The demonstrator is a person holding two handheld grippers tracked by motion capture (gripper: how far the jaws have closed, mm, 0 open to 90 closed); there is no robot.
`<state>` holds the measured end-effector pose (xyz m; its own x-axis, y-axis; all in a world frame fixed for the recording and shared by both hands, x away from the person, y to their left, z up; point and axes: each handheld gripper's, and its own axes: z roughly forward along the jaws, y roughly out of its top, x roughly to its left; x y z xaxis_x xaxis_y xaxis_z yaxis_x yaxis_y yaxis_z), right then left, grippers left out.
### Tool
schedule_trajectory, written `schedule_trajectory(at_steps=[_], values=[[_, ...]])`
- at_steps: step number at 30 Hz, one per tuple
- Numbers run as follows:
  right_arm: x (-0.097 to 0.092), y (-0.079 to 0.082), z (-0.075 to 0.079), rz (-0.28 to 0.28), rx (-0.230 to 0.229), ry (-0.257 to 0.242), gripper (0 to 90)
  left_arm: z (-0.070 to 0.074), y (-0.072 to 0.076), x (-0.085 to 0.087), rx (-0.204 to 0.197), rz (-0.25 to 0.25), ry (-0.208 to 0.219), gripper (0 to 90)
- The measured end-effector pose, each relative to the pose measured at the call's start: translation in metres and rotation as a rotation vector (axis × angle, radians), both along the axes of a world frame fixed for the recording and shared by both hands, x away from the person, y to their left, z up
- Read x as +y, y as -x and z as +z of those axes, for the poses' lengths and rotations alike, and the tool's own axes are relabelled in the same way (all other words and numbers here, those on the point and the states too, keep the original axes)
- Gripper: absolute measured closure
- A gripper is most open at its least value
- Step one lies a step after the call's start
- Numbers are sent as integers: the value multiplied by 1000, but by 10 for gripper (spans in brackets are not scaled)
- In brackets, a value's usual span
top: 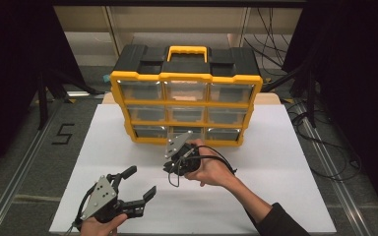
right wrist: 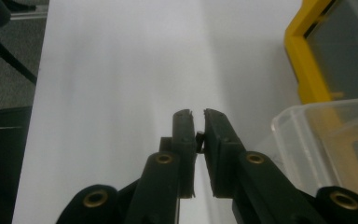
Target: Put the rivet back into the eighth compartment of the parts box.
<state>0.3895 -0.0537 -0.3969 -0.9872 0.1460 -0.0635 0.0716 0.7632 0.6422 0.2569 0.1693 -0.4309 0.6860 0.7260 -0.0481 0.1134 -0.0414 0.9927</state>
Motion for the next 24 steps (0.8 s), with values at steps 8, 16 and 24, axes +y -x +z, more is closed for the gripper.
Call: schedule_trajectory(at_steps=[8, 16, 24], values=[[-5, 2, 13, -9, -43, -23, 833, 0, -1, 0, -10, 0, -5, 164], [-13, -1, 26, -32, -61, -62, 833, 0, -3, 1, -34, -11, -15, 164], [-21, -6, 32, -61, -91, -86, 834, 0, -3, 1, -31, -9, -15, 164]])
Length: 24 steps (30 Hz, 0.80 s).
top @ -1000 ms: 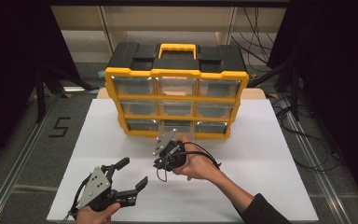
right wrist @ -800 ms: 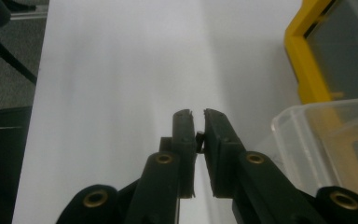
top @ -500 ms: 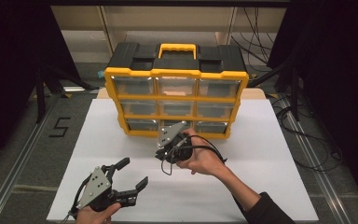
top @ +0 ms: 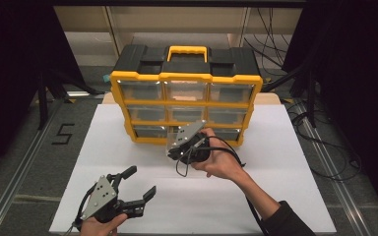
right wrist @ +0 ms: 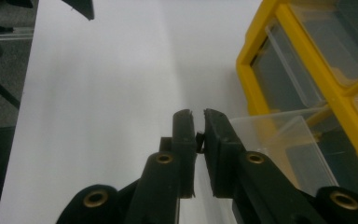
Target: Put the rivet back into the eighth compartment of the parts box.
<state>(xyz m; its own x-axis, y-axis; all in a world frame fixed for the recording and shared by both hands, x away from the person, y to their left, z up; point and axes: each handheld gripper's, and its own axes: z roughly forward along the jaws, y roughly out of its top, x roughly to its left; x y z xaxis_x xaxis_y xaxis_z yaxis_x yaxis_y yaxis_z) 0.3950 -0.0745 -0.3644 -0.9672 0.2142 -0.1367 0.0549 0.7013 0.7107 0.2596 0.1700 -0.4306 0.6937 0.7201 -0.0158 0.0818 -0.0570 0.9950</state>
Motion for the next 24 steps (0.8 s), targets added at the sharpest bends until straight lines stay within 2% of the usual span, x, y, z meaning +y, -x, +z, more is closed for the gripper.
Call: schedule_trajectory(at_steps=[9, 19, 20, 24], values=[[-15, -13, 3, -60, -18, -29, 833, 0, 0, 0, -1, 0, 0, 165], [-23, -24, -4, -122, -40, -16, 833, 0, 0, 0, 1, 0, -1, 164], [-23, -25, -4, -126, -42, -12, 833, -1, 2, -1, 28, 3, 13, 165], [-25, -29, -6, -135, -48, -12, 833, -1, 2, -1, 31, 5, 13, 165]])
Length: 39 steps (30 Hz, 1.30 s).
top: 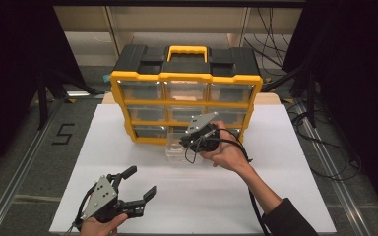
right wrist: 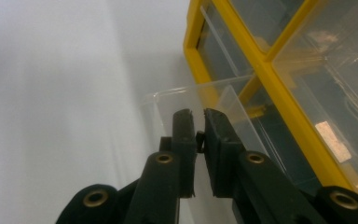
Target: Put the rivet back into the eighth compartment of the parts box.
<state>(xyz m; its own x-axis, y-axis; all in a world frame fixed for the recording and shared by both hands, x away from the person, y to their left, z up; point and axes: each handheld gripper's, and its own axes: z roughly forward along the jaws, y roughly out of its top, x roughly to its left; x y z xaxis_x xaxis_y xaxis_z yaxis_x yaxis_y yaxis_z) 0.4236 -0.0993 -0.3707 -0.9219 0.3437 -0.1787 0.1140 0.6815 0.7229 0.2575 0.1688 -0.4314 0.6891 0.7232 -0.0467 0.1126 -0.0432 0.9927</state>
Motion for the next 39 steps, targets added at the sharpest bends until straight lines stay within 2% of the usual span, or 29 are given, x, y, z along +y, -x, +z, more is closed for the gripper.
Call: schedule_trajectory(at_steps=[8, 12, 16, 17, 24, 26, 28, 30, 31, 32, 35, 39], values=[[-4, -8, -6, -18, 9, -1, 832, 0, 0, 0, 3, -13, -2, 165], [-4, -9, -10, -31, 11, -3, 831, 0, 0, 0, 12, -2, -2, 165], [-3, -10, -13, -27, 22, 2, 829, -1, 1, 0, 17, -2, -2, 166], [-2, -11, -14, -32, 10, -3, 830, -1, 1, -1, 18, -2, -1, 166], [2, -11, -21, -22, 34, -1, 825, -1, 0, 0, 14, 4, -5, 166], [3, -11, -22, -22, 43, 0, 804, -1, 0, 0, 16, 8, -5, 166], [3, -11, -21, -16, 32, -10, 775, -1, -1, 1, 18, 13, -6, 166], [3, -11, -19, -24, 34, -20, 732, -2, -2, 1, 13, 10, 9, 166], [2, -11, -18, -27, 25, -32, 706, -2, -2, 1, 14, 5, 11, 166], [2, -11, -17, -32, 33, -43, 677, -1, -1, 1, 15, 6, -3, 166], [1, -10, -13, -40, 38, -64, 583, -2, -2, 0, 15, -4, -4, 167], [2, -5, -7, -40, 22, -79, 481, -1, -4, -1, 4, 6, -7, 167]])
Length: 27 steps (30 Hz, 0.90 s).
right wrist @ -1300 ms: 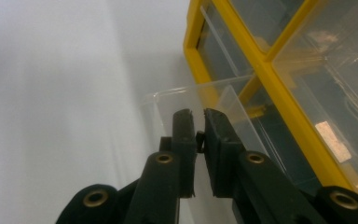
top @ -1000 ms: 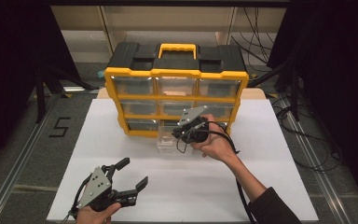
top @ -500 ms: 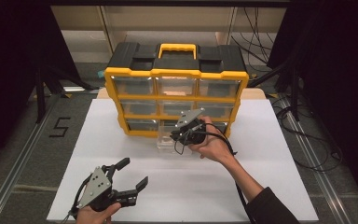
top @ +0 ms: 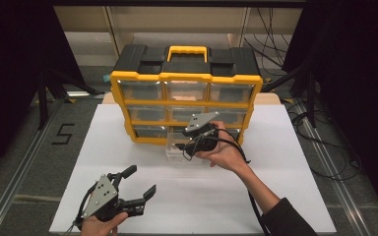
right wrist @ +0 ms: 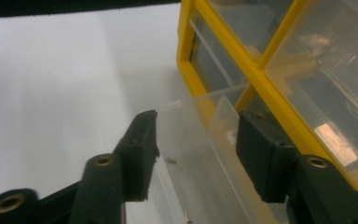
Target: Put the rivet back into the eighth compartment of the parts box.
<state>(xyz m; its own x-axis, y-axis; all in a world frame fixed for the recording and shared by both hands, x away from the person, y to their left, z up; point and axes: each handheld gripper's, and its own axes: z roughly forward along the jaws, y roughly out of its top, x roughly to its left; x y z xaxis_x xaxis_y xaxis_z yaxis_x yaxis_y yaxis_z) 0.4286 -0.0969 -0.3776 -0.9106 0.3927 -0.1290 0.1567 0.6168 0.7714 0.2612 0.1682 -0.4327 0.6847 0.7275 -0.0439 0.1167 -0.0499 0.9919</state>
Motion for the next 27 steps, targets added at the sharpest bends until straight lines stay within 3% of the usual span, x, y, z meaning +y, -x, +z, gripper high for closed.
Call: schedule_trajectory(at_steps=[3, 10, 11, 13, 20, 21, 23, 27], values=[[1, 5, 4, 1, -2, -31, 432, -1, 0, -1, 5, -4, -9, 167], [-5, 21, 13, 13, -5, -96, 386, -1, -5, -1, -43, -12, -15, 167], [-6, 23, 14, 14, -7, -100, 382, 0, -3, -1, -31, -5, -28, 167], [-9, 28, 15, 14, -3, -118, 369, -1, -1, -3, -3, -7, -9, 166], [-23, 40, 13, 3, -9, -164, 351, -1, -1, -3, 6, -4, -8, 167], [-24, 41, 13, -1, -13, -167, 349, -1, -3, -3, -18, -9, -16, 167], [-26, 42, 13, -2, -14, -174, 346, -1, -2, -3, -3, 5, -14, 167], [-33, 46, 12, -17, -10, -205, 333, -1, -6, -3, -37, -19, -17, 167]])
